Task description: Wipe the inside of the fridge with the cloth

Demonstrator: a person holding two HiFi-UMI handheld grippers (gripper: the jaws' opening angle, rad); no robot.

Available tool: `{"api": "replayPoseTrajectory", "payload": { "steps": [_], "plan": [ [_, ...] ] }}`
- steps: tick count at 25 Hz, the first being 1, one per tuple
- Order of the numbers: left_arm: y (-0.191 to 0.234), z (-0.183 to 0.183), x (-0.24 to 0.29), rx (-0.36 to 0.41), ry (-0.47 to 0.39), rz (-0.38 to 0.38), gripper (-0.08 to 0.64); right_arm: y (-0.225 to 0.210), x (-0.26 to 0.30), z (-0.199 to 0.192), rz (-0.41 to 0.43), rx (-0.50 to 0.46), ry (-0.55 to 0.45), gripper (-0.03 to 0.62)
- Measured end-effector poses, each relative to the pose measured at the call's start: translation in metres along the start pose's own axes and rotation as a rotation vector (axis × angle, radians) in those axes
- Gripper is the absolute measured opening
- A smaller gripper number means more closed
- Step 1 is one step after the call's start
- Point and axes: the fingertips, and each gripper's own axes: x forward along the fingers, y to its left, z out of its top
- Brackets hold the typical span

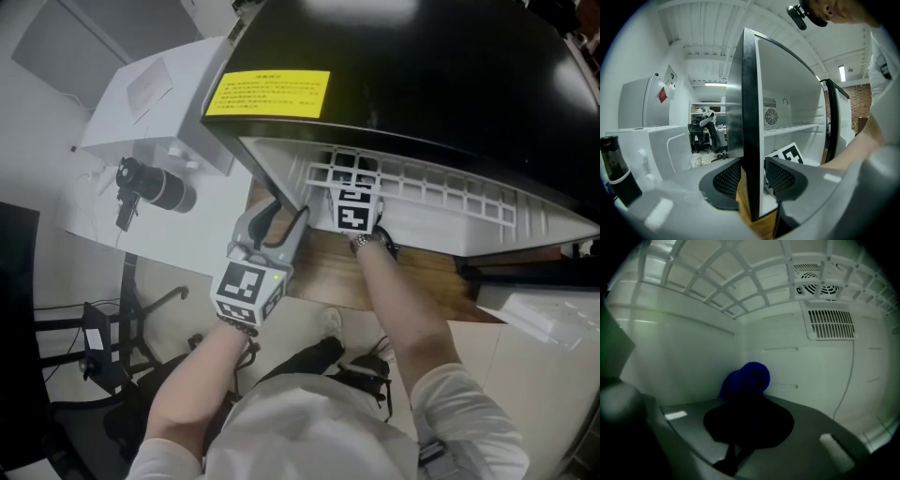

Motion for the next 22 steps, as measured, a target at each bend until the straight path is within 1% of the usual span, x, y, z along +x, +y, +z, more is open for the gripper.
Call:
{"api": "replayPoseTrajectory", "payload": {
  "steps": [11,22],
  "plan": [
    [0.001,0.000,0.000,-0.008,-0.001,0.025,0.155,-0.035,-0.011,0.000,-0.069,0.008,0.007,0.029],
    [0.002,0.000,0.001,-0.028,-0.003,0.054,0.155,-0.092,-0.038,-0.003,-0.163,0.017,0.022,0.029]
  ]
}}
